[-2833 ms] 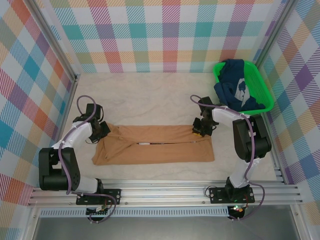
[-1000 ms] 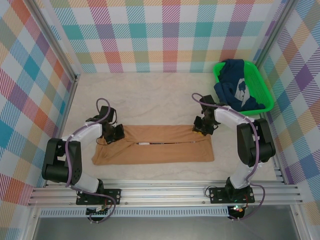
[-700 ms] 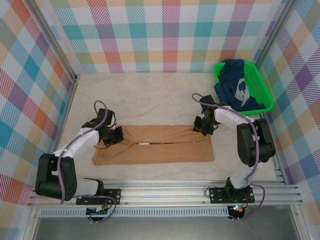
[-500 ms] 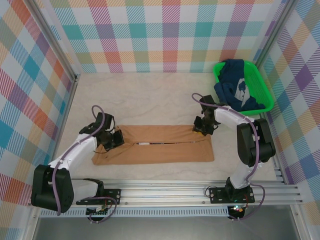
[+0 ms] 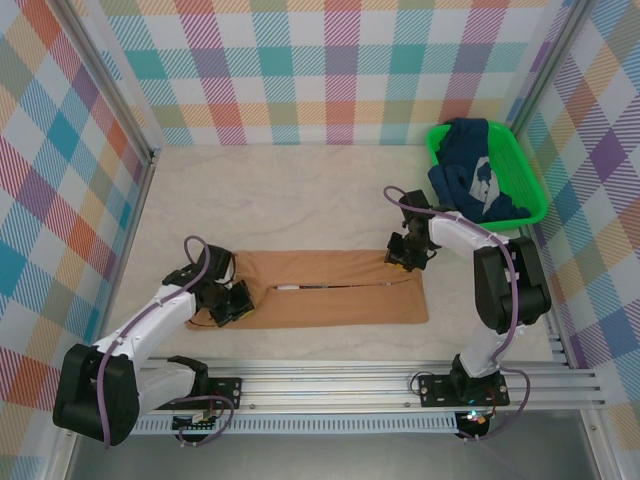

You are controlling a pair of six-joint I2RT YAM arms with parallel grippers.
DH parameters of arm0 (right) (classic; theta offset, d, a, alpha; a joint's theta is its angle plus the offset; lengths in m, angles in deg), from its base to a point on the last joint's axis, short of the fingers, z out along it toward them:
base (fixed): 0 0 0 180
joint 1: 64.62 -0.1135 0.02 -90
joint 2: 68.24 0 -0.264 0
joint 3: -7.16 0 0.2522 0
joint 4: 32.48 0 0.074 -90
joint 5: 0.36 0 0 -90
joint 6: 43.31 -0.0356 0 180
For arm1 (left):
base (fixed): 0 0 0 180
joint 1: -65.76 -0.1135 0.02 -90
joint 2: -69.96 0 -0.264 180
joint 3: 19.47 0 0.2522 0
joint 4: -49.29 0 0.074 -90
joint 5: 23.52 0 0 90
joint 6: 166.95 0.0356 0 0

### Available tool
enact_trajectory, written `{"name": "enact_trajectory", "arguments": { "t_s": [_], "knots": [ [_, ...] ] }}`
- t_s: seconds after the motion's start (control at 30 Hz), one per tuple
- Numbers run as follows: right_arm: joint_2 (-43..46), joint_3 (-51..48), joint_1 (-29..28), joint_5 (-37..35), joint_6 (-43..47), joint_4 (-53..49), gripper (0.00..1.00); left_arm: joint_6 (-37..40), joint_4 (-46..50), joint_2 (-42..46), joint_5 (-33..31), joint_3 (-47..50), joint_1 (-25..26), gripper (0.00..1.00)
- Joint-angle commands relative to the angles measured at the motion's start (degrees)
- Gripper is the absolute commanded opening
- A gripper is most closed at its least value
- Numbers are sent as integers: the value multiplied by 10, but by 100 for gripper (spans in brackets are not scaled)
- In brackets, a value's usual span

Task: Fold and stack the t-shirts

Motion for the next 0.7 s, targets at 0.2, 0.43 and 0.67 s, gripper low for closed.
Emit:
{"name": "enact_trajectory", "arguments": {
  "t_s": [0.2,0.43,0.67],
  "knots": [
    [6,-4,0,12,1,0,22,-50,-11,9,8,21,30,0],
    [3,-2,0,12,2,-1,22,-81,-21,4,5,21,38,4],
    [6,-4,-1,-1,2,-5,22,-103,-11,36,57,9,42,37]
  ]
}}
